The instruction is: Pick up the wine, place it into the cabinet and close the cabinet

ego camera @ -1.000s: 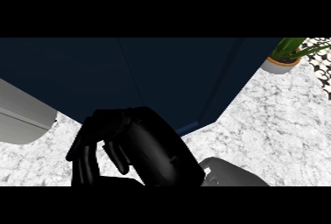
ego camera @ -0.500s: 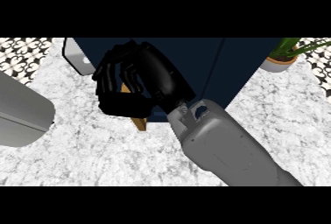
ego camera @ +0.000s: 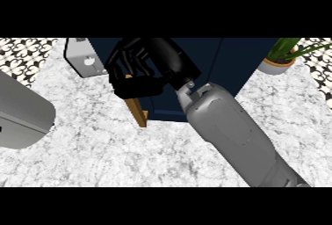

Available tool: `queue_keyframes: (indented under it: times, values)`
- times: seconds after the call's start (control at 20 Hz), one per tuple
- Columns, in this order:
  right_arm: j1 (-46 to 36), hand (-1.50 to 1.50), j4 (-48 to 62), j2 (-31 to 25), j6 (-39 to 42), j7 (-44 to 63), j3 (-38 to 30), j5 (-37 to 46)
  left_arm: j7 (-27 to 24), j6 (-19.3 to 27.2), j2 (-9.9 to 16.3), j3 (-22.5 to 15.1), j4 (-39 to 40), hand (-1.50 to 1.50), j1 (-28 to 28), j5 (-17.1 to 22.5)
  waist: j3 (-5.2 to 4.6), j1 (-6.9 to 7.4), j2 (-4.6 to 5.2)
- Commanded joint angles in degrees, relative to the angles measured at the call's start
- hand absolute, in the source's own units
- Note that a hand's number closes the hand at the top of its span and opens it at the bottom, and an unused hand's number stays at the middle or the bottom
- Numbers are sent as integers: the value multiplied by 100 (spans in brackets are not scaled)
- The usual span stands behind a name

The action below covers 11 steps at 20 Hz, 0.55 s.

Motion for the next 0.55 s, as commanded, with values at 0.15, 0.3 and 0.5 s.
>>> queue_keyframes:
  times: [0.15,0.3,0.5]
  values:
    - [-408,150,971,-754,138,-334,-838,75,25,291,-278,-405,217,-150,-434,-392,26,-64,182]
    - [-486,150,1079,-889,307,-420,-886,10,50,329,-386,-541,253,-150,-593,-382,24,-76,188]
    - [-451,150,1310,-749,224,-584,-793,78,81,572,-531,-637,497,-150,-977,-481,22,-92,215]
